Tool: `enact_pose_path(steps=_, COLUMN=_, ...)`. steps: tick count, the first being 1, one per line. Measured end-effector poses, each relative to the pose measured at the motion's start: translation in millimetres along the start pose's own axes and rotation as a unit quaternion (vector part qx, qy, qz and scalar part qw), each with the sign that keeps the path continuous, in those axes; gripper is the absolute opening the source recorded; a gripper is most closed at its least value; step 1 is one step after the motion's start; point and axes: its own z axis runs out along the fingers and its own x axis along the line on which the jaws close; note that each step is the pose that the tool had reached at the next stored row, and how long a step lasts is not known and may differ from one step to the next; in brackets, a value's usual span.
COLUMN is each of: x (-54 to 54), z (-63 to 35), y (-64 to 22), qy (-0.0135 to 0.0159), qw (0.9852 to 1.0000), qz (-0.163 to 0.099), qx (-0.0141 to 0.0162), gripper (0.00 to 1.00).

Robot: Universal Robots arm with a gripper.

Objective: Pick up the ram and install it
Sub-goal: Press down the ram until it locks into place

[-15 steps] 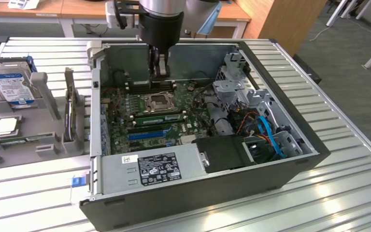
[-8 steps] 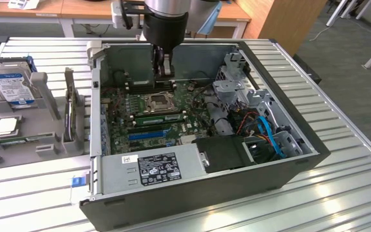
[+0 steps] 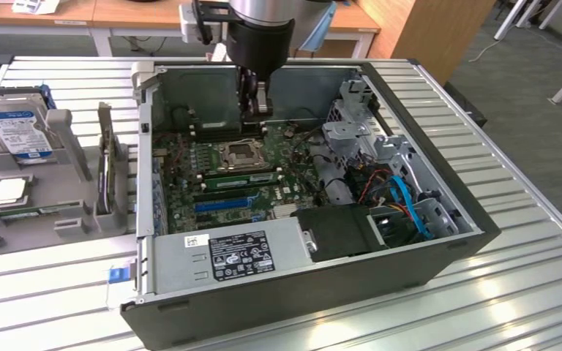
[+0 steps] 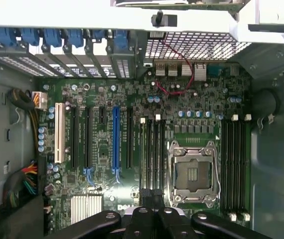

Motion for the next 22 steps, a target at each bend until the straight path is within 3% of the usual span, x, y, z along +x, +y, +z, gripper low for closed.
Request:
enact_pose_path(steps=8, x=-0.1, z=-0.2, y=-8.3, qy=0.0000, qw=1.0000, qz=0.000, qx=0.0000, gripper=0.10)
enact_pose_path(steps=22, x=-0.1, z=-0.2, y=-8.6, qy=0.0000, qw=1.0000, qz=0.000, qx=0.0000, gripper=0.10)
